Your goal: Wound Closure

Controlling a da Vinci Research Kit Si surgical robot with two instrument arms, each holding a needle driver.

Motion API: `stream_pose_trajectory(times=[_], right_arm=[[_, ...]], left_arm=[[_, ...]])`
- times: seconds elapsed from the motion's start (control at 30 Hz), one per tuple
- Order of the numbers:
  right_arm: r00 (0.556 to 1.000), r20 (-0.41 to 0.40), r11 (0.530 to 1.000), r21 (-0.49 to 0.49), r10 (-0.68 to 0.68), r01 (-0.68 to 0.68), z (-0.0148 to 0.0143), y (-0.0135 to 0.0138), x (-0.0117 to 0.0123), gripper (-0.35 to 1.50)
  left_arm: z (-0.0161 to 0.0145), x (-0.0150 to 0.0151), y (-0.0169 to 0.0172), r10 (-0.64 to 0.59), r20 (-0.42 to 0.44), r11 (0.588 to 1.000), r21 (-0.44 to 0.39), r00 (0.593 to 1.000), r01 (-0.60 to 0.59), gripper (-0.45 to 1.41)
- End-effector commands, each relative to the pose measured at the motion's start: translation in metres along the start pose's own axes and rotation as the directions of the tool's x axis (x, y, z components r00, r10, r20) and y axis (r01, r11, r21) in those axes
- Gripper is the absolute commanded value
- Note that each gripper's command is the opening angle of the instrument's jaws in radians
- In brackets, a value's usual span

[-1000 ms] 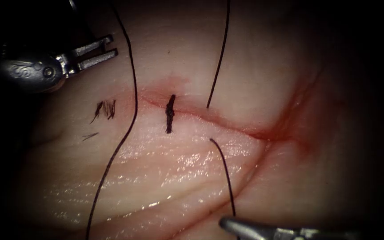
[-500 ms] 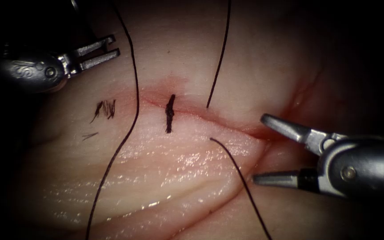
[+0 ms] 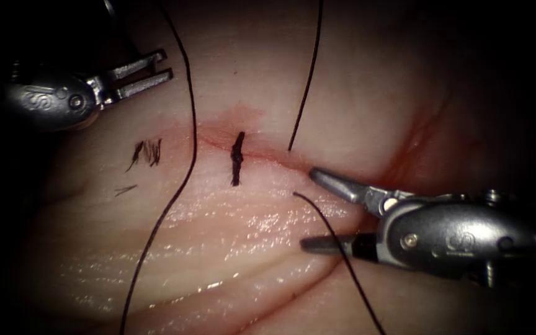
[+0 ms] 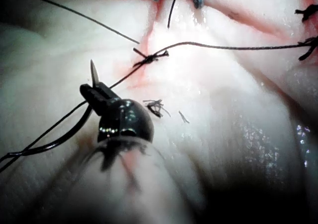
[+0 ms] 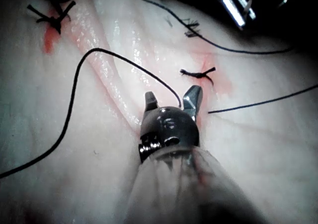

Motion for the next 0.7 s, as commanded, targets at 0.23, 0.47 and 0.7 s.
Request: stream_pose_trajectory(times=[0.23,0.47,0.7], right_arm=[[1.000,-0.004,0.998,0.059,0.003,-0.003,0.0003,0.0002,-0.0001,-0.35],[0.999,-0.030,0.997,0.080,-0.010,0.012,-0.0007,-0.0013,0.0020,-0.35],[0.997,-0.066,0.992,0.117,-0.030,0.038,-0.0019,-0.0038,0.0064,-0.35]], left_arm=[[0.0011,0.0000,0.0003,0.001,-0.007,1.000,-0.011,1.000,-0.001,-0.45],[0.0013,0.0001,0.0004,0.001,-0.011,1.000,-0.013,1.000,-0.001,-0.45],[0.0019,0.0003,0.0008,0.003,-0.013,1.000,-0.021,1.000,-0.003,-0.45]])
